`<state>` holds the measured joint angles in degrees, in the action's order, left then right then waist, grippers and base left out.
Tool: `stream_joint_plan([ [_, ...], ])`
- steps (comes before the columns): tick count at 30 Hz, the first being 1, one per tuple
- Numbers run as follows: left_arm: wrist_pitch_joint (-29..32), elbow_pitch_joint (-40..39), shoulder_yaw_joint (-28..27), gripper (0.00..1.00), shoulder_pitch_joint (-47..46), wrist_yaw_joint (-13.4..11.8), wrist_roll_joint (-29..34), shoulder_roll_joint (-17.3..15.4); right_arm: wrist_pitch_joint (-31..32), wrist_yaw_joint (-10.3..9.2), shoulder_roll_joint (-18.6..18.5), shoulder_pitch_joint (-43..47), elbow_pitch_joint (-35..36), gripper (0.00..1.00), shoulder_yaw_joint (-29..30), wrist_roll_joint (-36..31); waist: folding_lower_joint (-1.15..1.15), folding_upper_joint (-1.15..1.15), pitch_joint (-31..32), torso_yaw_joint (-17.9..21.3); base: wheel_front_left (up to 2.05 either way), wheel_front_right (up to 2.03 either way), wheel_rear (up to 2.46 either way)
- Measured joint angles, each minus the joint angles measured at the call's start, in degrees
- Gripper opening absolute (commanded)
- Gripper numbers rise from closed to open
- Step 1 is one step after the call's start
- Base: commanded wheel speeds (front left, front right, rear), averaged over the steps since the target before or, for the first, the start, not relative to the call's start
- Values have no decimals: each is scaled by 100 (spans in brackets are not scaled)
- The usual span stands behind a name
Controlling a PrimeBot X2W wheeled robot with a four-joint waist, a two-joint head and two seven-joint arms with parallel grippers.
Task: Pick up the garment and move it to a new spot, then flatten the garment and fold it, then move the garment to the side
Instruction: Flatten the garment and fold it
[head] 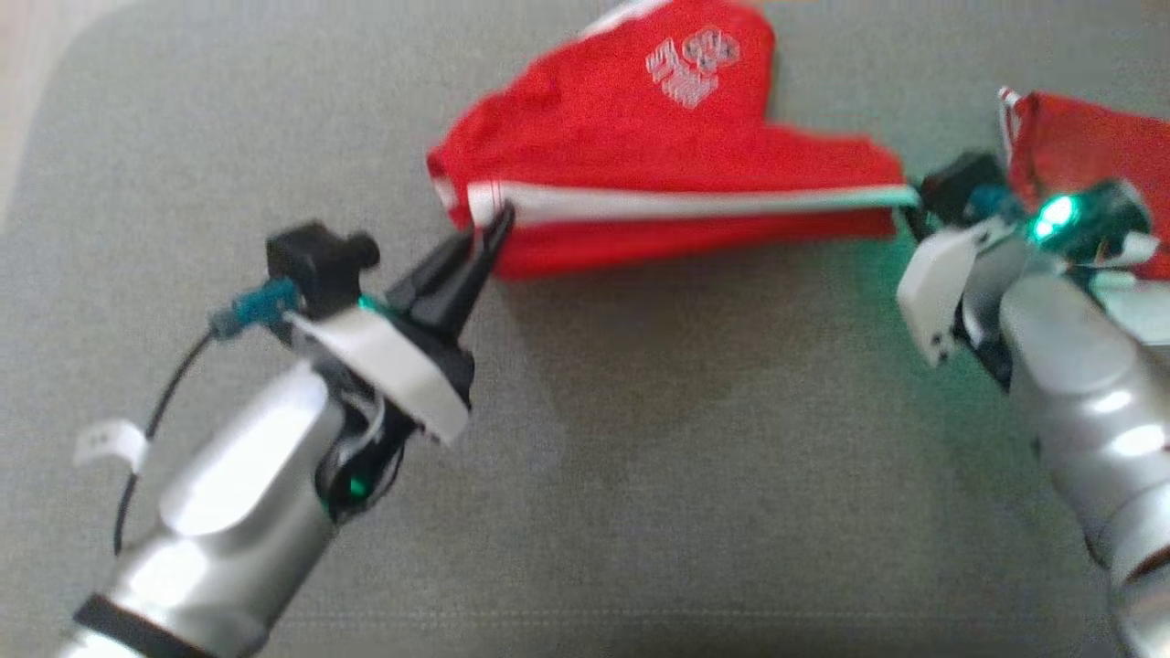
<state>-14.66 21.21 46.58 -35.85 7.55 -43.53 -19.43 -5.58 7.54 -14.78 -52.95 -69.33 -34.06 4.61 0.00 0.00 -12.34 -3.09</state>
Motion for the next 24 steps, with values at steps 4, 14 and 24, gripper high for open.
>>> stream_joint_plan([
  [4,1,-79,168,0,381,0,0,-70,293,0,-48,423,96,0,-470,377,0,0,278,40,0,0,0],
  [14,1,-216,436,0,1077,0,2,-219,1056,0,-667,1176,1236,0,-1496,1483,0,0,753,182,0,0,0],
  [24,1,-467,608,0,1808,0,52,-332,2013,0,-1751,1929,2999,0,-2058,2488,0,0,1171,225,0,0,0],
])
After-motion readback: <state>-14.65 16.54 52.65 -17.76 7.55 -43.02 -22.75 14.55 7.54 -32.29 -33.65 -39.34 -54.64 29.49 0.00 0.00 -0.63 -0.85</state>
